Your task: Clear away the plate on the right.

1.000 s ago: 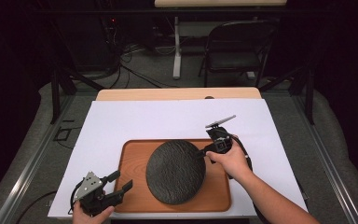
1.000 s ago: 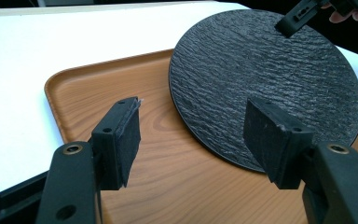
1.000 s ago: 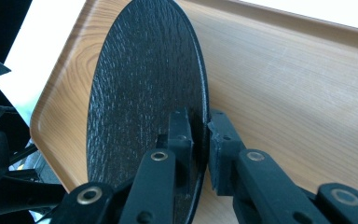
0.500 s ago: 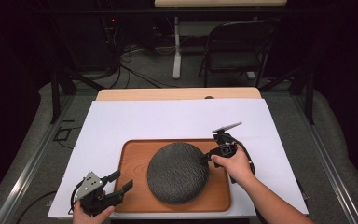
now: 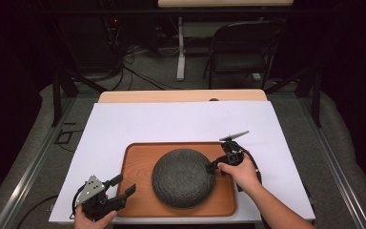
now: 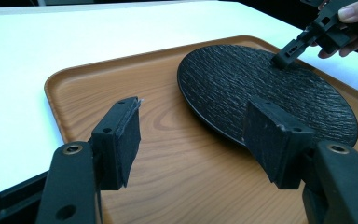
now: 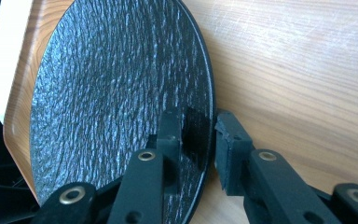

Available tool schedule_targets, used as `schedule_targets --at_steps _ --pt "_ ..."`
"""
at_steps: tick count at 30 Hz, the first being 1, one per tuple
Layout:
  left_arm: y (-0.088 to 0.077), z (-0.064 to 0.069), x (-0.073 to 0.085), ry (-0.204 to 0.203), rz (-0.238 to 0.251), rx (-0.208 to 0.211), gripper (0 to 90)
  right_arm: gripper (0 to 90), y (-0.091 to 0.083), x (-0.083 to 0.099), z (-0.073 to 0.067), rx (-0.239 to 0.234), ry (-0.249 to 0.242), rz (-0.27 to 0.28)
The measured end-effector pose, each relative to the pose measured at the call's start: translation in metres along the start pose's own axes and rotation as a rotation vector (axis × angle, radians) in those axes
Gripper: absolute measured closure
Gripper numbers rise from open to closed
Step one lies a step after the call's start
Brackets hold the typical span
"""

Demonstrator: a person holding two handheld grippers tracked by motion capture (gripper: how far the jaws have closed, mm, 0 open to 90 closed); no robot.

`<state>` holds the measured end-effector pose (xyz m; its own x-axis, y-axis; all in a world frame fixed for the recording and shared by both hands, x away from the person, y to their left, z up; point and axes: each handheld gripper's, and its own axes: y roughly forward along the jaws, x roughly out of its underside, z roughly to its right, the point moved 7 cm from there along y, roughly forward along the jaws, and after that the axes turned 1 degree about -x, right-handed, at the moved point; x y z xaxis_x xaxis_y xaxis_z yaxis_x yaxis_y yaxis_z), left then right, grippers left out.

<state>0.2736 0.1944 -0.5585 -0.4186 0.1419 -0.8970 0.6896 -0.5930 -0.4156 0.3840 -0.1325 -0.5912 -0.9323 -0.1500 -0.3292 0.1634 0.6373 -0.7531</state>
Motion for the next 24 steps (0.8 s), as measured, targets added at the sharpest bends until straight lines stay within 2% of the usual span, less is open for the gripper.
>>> schedule_targets --at_steps 1,3,4,7,13,14,16,19,20,21,23,24 --pt "0.000 0.000 0.000 0.000 -0.001 0.000 36.5 73.1 0.000 0.000 0.001 0.008 -0.027 -0.001" --pt "0.000 0.000 0.000 0.000 0.000 0.001 36.5 72.2 -0.001 0.001 0.000 0.022 -0.037 0.005" --pt "-0.001 0.000 0.000 -0.001 0.001 0.000 36.5 72.0 -0.003 0.001 0.001 0.030 -0.063 0.017" --pt "-0.001 0.000 0.000 -0.001 0.001 -0.001 36.5 68.8 -0.008 0.001 -0.001 0.022 -0.067 0.039" --pt "-0.001 0.000 0.000 -0.002 0.001 -0.001 36.5 61.6 -0.027 0.011 -0.006 0.010 -0.123 0.119" --pt "0.000 0.000 0.000 -0.002 0.001 -0.001 36.5 61.6 -0.027 0.011 -0.006 0.010 -0.123 0.119" --pt "0.000 0.000 0.000 0.000 -0.003 -0.002 36.5 57.5 -0.033 0.020 -0.007 0.019 -0.170 0.164" --pt "0.000 0.000 0.000 0.000 -0.003 -0.002 36.5 56.5 -0.038 0.028 -0.007 0.016 -0.184 0.188" --pt "0.000 0.000 0.000 0.000 -0.003 -0.003 36.5 55.4 -0.043 0.036 -0.006 0.015 -0.194 0.222" --pt "0.000 0.000 0.000 0.000 -0.003 -0.003 36.5 55.4 -0.043 0.036 -0.006 0.015 -0.194 0.222" --pt "0.000 0.000 0.000 0.000 -0.003 -0.003 36.5 52.7 -0.046 0.042 -0.004 0.014 -0.207 0.260" --pt "0.000 0.000 0.001 0.000 -0.004 0.000 36.5 51.5 -0.050 0.048 -0.001 0.031 -0.220 0.298"
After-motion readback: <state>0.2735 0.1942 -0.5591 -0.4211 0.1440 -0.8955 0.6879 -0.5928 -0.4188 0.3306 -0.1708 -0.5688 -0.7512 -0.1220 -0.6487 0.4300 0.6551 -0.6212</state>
